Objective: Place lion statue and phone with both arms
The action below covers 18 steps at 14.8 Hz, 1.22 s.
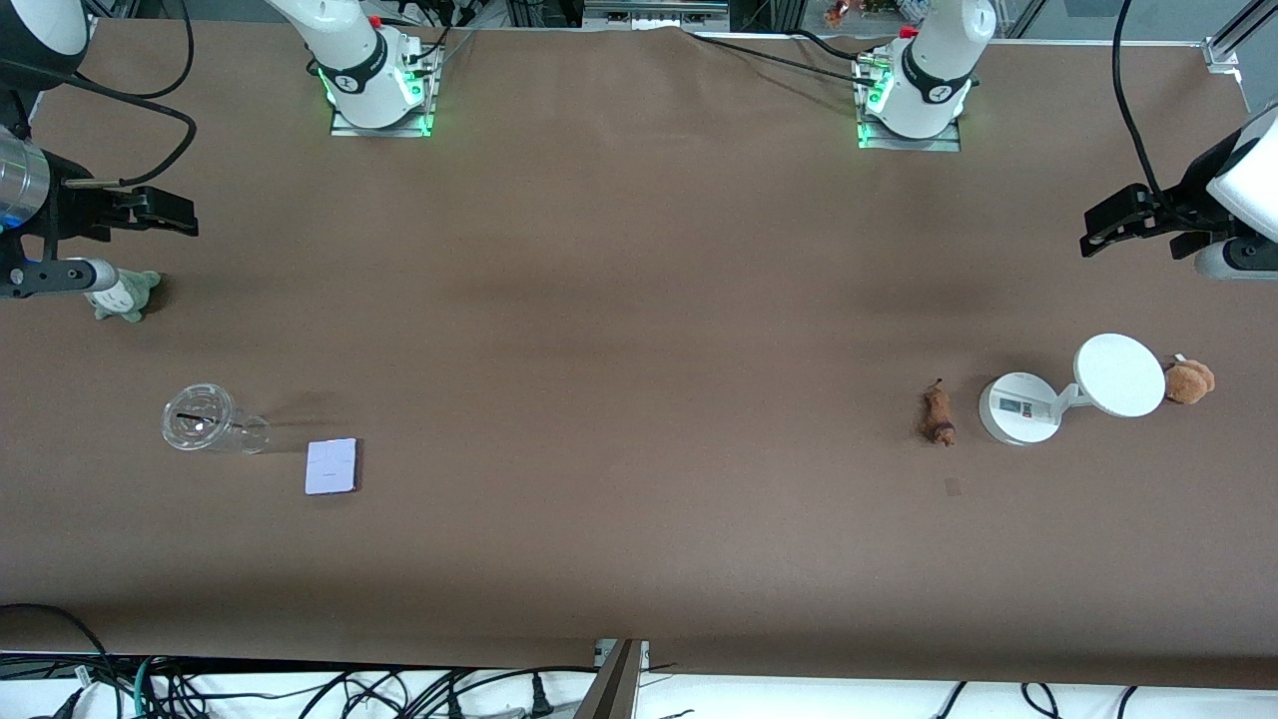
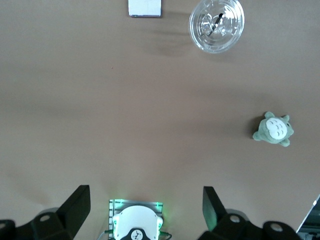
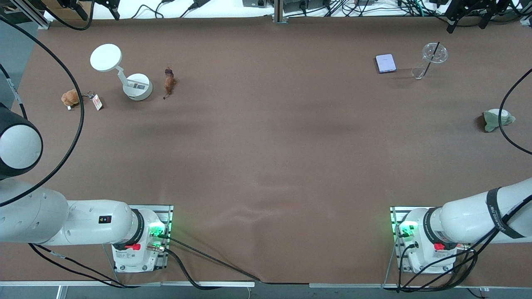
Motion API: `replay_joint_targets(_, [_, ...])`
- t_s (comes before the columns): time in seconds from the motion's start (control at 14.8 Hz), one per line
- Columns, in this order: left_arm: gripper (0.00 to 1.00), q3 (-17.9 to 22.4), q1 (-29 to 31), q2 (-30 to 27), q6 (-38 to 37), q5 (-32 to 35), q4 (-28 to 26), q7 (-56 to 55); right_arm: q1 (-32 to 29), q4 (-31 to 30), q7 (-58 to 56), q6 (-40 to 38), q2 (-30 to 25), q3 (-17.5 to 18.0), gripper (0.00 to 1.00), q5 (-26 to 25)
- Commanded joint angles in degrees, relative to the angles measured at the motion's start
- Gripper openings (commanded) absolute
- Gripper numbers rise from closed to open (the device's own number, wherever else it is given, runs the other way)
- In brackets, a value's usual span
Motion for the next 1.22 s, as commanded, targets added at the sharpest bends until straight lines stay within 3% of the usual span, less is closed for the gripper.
replay_joint_targets(0.0, [1.00, -0.51, 0.32, 0.46, -0.35, 1.13, 1.33, 0.10, -0.11, -12.17, 0.26, 7.20, -8.52, 0.21, 0.99, -0.47])
replay_joint_targets(0.14, [1.00, -0.51, 0.32, 0.55, -0.35, 1.13, 1.33, 0.10, -0.11, -15.09, 0.43, 9.32, -10.46, 0.21, 0.99, -0.39])
replay_joint_targets(1.15, [1.00, -0.42, 0.32, 0.55, -0.35, 1.22, 1.33, 0.18, -0.20, -12.64, 0.25, 8.53, -9.07, -1.02, 0.99, -0.12])
